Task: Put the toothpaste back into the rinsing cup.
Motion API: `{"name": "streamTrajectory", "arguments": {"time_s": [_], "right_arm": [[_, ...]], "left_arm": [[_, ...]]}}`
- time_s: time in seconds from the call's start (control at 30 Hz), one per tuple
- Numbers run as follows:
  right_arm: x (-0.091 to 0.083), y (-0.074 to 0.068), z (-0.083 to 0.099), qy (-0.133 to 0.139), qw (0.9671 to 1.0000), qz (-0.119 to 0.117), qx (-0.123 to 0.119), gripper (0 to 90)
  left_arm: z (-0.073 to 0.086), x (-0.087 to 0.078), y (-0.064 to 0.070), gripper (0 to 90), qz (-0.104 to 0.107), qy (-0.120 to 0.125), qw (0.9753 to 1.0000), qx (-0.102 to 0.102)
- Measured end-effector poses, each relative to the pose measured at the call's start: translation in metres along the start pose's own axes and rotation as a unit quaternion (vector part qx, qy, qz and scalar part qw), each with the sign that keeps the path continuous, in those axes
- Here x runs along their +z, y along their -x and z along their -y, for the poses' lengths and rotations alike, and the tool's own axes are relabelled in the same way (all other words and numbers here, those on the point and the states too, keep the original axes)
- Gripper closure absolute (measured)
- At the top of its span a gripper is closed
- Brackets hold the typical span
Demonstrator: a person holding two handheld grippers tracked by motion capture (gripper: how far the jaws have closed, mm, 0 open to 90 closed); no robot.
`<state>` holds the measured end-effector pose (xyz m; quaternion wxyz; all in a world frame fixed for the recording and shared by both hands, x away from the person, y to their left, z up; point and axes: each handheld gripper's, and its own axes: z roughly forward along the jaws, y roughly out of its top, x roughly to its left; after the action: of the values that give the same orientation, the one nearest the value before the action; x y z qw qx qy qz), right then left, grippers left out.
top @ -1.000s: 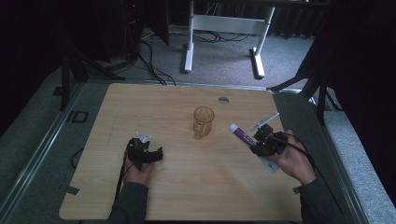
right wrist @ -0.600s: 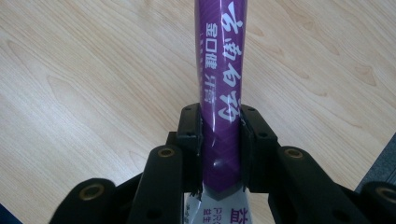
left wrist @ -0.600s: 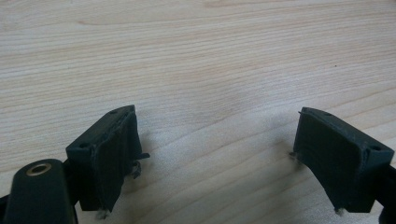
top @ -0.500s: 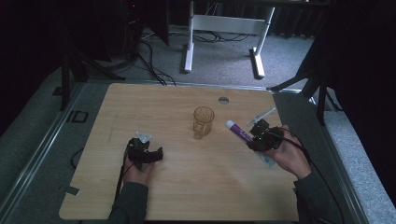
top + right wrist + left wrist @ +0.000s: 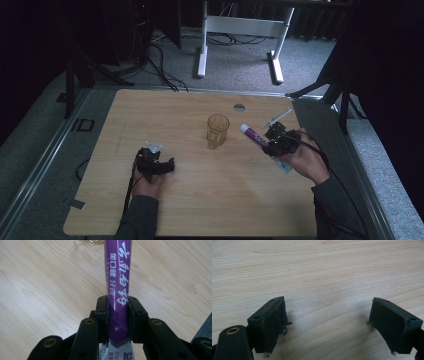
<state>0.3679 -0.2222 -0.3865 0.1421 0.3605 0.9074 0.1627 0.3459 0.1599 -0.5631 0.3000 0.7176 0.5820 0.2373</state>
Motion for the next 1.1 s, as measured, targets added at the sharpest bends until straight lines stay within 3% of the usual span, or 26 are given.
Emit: {"name": "streamTrajectory", "arguments": {"time_s": [1.1], "right_arm": [[0.003,0.011,-0.034,0.011,0.9998,-0.016,0.000,74.1]], "left_arm": [[0.000,0.000,0.000,14.0,0.000,0.000,1.0000,0.000]]}}
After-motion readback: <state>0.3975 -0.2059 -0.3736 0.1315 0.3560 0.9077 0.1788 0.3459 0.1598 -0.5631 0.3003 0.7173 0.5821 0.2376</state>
